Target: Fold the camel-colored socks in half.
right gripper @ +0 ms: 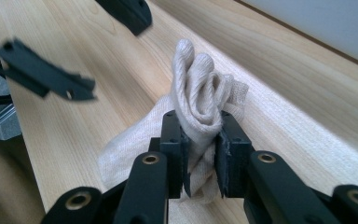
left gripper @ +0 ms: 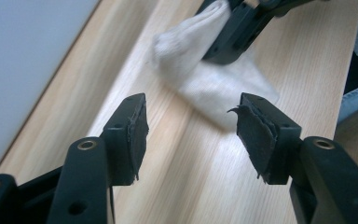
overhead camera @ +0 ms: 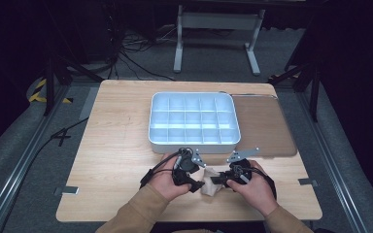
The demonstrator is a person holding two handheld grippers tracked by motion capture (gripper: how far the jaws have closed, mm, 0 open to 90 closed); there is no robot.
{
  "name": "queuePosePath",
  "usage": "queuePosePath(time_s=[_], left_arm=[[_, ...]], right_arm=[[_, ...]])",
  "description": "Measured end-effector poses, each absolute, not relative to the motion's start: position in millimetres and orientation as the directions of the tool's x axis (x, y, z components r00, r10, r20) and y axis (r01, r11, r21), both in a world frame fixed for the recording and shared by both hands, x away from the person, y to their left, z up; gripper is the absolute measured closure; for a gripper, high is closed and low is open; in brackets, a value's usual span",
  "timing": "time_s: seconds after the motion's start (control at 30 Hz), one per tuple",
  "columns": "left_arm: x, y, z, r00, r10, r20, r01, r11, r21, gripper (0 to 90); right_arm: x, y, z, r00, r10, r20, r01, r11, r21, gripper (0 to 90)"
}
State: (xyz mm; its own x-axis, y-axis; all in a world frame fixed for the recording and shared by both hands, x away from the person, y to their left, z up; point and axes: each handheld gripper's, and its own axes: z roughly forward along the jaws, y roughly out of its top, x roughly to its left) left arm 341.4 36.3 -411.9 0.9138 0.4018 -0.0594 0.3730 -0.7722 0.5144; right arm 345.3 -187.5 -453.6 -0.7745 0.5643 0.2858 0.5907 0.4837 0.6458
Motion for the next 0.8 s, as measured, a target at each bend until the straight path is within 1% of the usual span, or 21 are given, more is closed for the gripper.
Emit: queuePosePath(time_s=[0.2,0.33,0.43,0.6,0.8], left_arm=[[339.6,52.8,-409.7,0.906,0.418,-0.061,0.391,-0.774,0.499,43.4],[340.0,65.6,-410.3,0.893,0.441,-0.087,0.424,-0.761,0.492,42.6],[341.4,72.2,-409.4,0.882,0.462,-0.095,0.443,-0.743,0.502,42.6],[341.2,80.2,-403.9,0.874,0.476,-0.100,0.454,-0.725,0.518,42.7],[341.8,87.3,-401.6,0.865,0.490,-0.107,0.468,-0.710,0.527,42.9]], right_arm=[[345.1,-190.0,-447.2,-0.774,0.565,0.285,0.589,0.478,0.651,75.7],[345.2,-192.2,-439.2,-0.777,0.569,0.269,0.581,0.484,0.654,75.7],[346.4,-194.7,-432.2,-0.776,0.573,0.263,0.580,0.485,0.655,75.7],[349.2,-198.0,-421.4,-0.782,0.574,0.242,0.566,0.491,0.662,75.7],[353.5,-202.1,-409.2,-0.781,0.577,0.241,0.565,0.486,0.667,75.7]])
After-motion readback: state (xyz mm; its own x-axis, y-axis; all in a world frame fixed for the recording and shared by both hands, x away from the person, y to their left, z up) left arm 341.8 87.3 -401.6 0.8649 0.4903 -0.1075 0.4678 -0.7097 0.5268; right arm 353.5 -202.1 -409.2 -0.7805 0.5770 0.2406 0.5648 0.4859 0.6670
